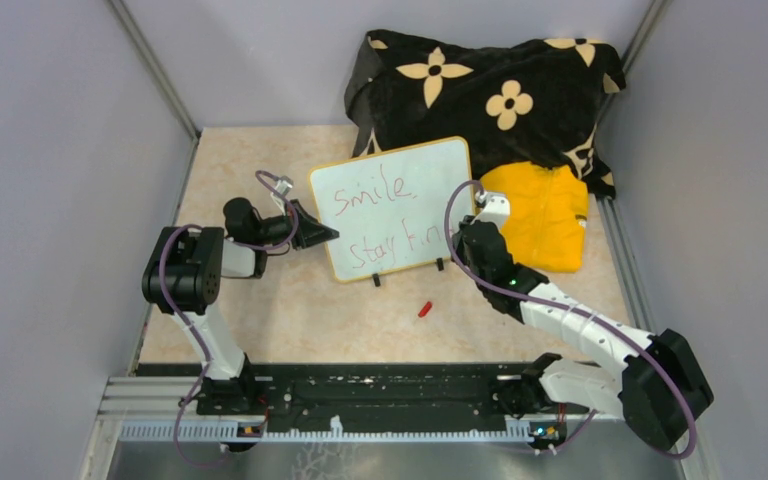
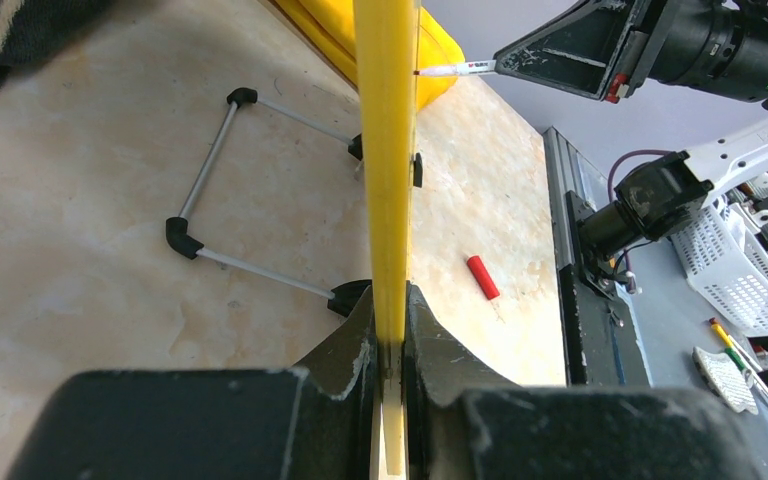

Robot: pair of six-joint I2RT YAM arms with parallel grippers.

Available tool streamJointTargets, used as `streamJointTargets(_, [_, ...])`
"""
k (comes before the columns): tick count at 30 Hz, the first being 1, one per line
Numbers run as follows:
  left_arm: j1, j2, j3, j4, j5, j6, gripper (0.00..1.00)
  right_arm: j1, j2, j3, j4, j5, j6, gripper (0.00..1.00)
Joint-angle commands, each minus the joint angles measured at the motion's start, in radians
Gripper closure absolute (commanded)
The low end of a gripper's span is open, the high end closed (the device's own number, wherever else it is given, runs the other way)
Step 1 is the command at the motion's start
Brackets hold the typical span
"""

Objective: Write a sentence on the whiteboard

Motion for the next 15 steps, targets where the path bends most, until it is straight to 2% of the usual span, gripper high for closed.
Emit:
streamJointTargets(1, [-0.011, 0.033, -0.011, -0.094, -0.030, 0.064, 1.00, -0.011, 0.014, 0.033, 0.059, -0.036, 0.013, 1.00])
streamJointTargets(15, [-0.011, 0.033, -0.011, -0.096, -0.033, 0.064, 1.00, -0.011, -0.007, -0.034, 0.023, -0.040, 0.029, 1.00])
